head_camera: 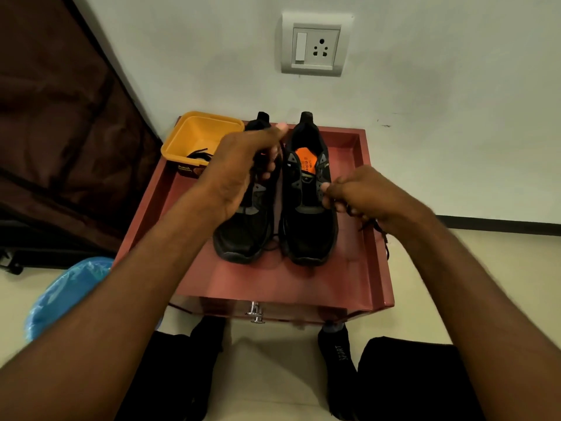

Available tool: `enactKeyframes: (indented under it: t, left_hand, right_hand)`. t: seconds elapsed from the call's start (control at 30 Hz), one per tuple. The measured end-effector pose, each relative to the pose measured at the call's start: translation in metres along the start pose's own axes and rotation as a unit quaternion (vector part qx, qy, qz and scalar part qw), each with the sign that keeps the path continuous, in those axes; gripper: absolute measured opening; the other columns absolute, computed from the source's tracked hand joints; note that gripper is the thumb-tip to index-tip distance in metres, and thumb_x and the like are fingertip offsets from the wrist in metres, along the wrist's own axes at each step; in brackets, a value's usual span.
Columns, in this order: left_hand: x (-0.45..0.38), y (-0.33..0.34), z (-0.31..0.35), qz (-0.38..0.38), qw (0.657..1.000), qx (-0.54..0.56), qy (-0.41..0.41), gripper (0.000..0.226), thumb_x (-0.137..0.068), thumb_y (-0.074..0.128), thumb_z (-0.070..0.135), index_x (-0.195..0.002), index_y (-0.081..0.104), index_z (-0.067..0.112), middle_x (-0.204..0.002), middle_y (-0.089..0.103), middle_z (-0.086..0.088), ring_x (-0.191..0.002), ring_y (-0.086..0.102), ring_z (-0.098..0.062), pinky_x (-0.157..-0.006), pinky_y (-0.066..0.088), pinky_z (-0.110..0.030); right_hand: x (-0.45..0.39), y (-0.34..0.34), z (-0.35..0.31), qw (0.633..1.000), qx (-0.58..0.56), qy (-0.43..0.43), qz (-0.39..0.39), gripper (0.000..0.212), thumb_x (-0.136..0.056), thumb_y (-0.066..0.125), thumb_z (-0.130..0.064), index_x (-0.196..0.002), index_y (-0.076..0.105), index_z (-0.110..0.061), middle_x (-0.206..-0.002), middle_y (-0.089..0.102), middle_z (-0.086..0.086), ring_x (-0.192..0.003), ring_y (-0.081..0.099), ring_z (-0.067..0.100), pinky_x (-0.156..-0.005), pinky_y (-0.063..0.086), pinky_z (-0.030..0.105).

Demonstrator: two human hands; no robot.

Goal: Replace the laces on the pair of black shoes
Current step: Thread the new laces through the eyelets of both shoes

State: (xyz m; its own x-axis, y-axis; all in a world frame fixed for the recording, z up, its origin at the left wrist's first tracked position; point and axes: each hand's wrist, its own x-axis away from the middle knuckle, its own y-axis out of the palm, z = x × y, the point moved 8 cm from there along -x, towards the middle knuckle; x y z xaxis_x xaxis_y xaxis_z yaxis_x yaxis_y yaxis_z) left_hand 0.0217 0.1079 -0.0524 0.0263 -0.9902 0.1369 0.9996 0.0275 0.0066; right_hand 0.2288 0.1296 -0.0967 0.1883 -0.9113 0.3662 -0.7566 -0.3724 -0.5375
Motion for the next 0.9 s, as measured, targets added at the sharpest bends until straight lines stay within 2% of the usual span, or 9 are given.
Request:
enactKeyframes:
  t: [0.07,0.13,0.23,0.4,0.5,0.6,0.7,0.8,0.9]
  left_hand:
    - [0.006,0.001,0.020,-0.013,0.999,0.040,0.028,0.031,-0.096,0.067,0.039,-0.073,0.063,0.019,-0.078,0.058,0.000,-0.077,0.055,-0.018,-0.080,0.042,-0.040]
    - [0.016,0.005,0.045,-0.030,0.995,0.057,0.076,0.026,-0.100,0.063,0.035,-0.084,0.068,0.015,-0.085,0.058,-0.003,-0.082,0.055,-0.021,-0.083,0.043,-0.040]
    - [0.035,0.017,0.076,-0.072,0.984,0.066,0.147,0.021,-0.104,0.057,0.024,-0.115,0.069,0.012,-0.097,0.052,-0.010,-0.086,0.055,-0.023,-0.082,0.045,-0.039]
    - [0.063,0.020,0.116,-0.067,0.964,0.021,0.257,0.038,-0.103,0.058,0.014,-0.142,0.055,0.016,-0.098,0.047,-0.015,-0.074,0.052,-0.029,-0.062,0.045,-0.036]
    - [0.071,0.018,0.124,-0.027,0.960,-0.019,0.278,0.030,-0.103,0.059,0.017,-0.132,0.063,0.013,-0.088,0.051,0.001,-0.073,0.047,-0.025,-0.059,0.042,-0.030]
    - [0.074,0.017,0.125,0.006,0.959,-0.045,0.279,0.023,-0.103,0.058,0.027,-0.115,0.073,0.014,-0.093,0.063,0.012,-0.083,0.053,-0.015,-0.072,0.042,-0.032]
    - [0.076,0.016,0.123,0.030,0.955,-0.056,0.289,0.023,-0.104,0.057,0.031,-0.093,0.076,0.025,-0.113,0.066,-0.015,-0.095,0.059,-0.015,-0.071,0.048,-0.031]
    - [0.071,0.007,0.112,0.086,0.957,-0.068,0.267,0.033,-0.103,0.059,0.027,-0.074,0.068,0.013,-0.088,0.063,-0.023,-0.081,0.060,-0.021,-0.065,0.049,-0.031]
    - [0.061,-0.013,0.091,0.187,0.911,-0.305,0.204,0.042,-0.098,0.060,0.030,-0.068,0.064,0.002,-0.065,0.062,-0.013,-0.059,0.058,-0.010,-0.062,0.047,-0.025]
  right_hand:
    - [0.010,-0.007,-0.012,0.994,-0.108,-0.006,-0.003,0.031,-0.101,0.064,-0.034,-0.089,0.076,-0.007,-0.056,0.056,-0.003,-0.046,0.041,0.008,-0.042,0.031,0.019]
    - [0.022,-0.015,-0.032,0.978,-0.197,-0.062,-0.009,0.030,-0.102,0.064,-0.032,-0.098,0.077,-0.006,-0.064,0.062,0.000,-0.052,0.048,0.011,-0.048,0.041,0.020]
    - [0.046,-0.028,-0.065,0.948,-0.269,-0.168,-0.029,0.023,-0.102,0.063,-0.022,-0.114,0.074,-0.006,-0.076,0.067,0.006,-0.061,0.057,0.017,-0.057,0.050,0.024]
    - [0.089,-0.044,-0.102,0.905,-0.309,-0.283,-0.080,0.038,-0.102,0.057,-0.013,-0.139,0.058,-0.022,-0.106,0.073,0.011,-0.074,0.065,0.023,-0.046,0.037,0.023]
    - [0.104,-0.047,-0.109,0.910,-0.266,-0.304,-0.092,0.046,-0.103,0.056,-0.012,-0.146,0.052,-0.025,-0.119,0.072,0.017,-0.071,0.064,0.026,-0.043,0.036,0.022]
    - [0.109,-0.048,-0.110,0.921,-0.221,-0.309,-0.082,0.028,-0.105,0.053,-0.018,-0.129,0.065,-0.010,-0.114,0.073,0.019,-0.081,0.065,0.027,-0.054,0.041,0.027]
    - [0.110,-0.048,-0.106,0.929,-0.201,-0.307,-0.056,0.029,-0.108,0.049,-0.025,-0.114,0.071,-0.006,-0.111,0.075,0.018,-0.094,0.070,0.031,-0.073,0.051,0.035]
    - [0.106,-0.049,-0.098,0.942,-0.184,-0.281,-0.027,0.033,-0.108,0.050,-0.026,-0.114,0.073,-0.002,-0.100,0.077,0.018,-0.091,0.074,0.032,-0.082,0.059,0.032]
    - [0.082,-0.050,-0.063,0.982,-0.047,-0.180,0.036,0.024,-0.105,0.059,-0.020,-0.101,0.076,-0.003,-0.081,0.077,0.016,-0.070,0.075,0.023,-0.069,0.062,0.037]
